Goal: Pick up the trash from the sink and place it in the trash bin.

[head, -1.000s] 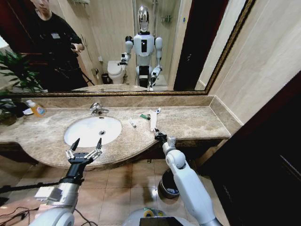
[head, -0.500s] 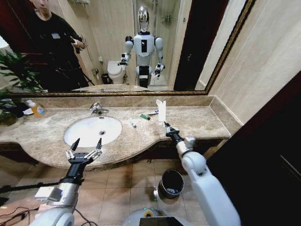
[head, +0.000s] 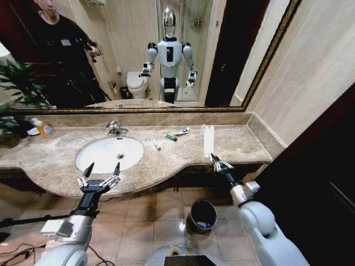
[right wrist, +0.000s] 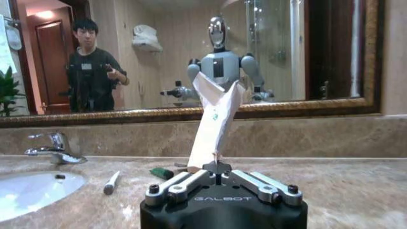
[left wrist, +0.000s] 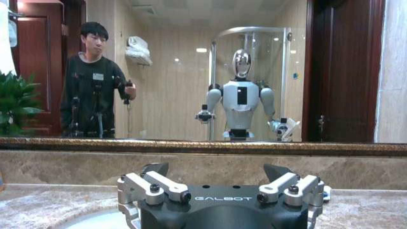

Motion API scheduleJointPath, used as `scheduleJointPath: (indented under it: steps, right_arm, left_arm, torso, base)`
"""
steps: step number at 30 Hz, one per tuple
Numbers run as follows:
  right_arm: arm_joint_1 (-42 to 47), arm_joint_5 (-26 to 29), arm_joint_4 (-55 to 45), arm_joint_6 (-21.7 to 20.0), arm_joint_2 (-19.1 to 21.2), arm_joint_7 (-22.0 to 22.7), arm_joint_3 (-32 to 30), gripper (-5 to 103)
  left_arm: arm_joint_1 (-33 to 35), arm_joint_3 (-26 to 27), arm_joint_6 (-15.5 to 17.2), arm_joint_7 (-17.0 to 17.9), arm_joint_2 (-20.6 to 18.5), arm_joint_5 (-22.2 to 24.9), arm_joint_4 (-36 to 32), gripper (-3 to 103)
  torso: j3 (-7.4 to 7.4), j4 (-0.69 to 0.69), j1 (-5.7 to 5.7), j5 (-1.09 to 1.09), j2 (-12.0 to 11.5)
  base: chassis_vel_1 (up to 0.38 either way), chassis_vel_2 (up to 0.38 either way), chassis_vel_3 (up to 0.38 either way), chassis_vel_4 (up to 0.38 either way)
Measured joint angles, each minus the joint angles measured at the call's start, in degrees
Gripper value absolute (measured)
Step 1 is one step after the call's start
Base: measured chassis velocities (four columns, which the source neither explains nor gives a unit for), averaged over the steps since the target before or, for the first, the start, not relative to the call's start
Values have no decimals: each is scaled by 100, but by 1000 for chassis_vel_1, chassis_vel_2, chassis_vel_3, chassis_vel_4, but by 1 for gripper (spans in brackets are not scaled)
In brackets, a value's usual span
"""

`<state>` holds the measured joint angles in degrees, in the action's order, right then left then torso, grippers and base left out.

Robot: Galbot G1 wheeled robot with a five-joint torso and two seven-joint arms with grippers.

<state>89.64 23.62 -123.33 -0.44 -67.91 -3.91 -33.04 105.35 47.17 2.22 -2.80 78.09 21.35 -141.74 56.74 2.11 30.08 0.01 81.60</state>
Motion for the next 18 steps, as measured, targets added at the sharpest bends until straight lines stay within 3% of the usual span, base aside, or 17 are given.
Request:
scheduleJointPath:
  steps: [1, 4, 5, 9, 13, 18]
  right_arm:
    - [0, 0, 0, 0, 0, 0, 0, 0]
    - [395, -183, 322, 713, -143, -160, -61, 0]
    - [395, -183, 322, 713, -143, -160, -61, 0]
    - [532, -494, 963, 1351, -388, -296, 25, 0]
    - [459, -694, 1658, 1716, -567, -458, 95, 0]
    - [330, -786, 2272, 1884, -678, -535, 115, 0]
  left_arm:
    - [0, 0, 0, 0, 0, 0, 0, 100]
    - [0, 0, 0, 0, 0, 0, 0, 100]
    - [0, 0, 0, 0, 0, 0, 0, 100]
    - [0, 0, 0, 0, 0, 0, 0, 100]
    - [0, 0, 0, 0, 0, 0, 0, 100]
    - [0, 0, 0, 0, 0, 0, 0, 100]
  torso:
    - [0, 0, 0, 0, 0]
    - [0, -1, 0, 0, 0]
    - [0, -1, 0, 0, 0]
    - [0, 0, 0, 0, 0]
    - [0, 0, 1, -1, 0]
    - [1, 0, 0, -1, 0]
  base:
    - [0, 0, 0, 0]
    - [0, 0, 0, 0]
    - [0, 0, 0, 0]
    - [0, 0, 0, 0]
    - [0, 0, 0, 0]
    - [0, 0, 0, 0]
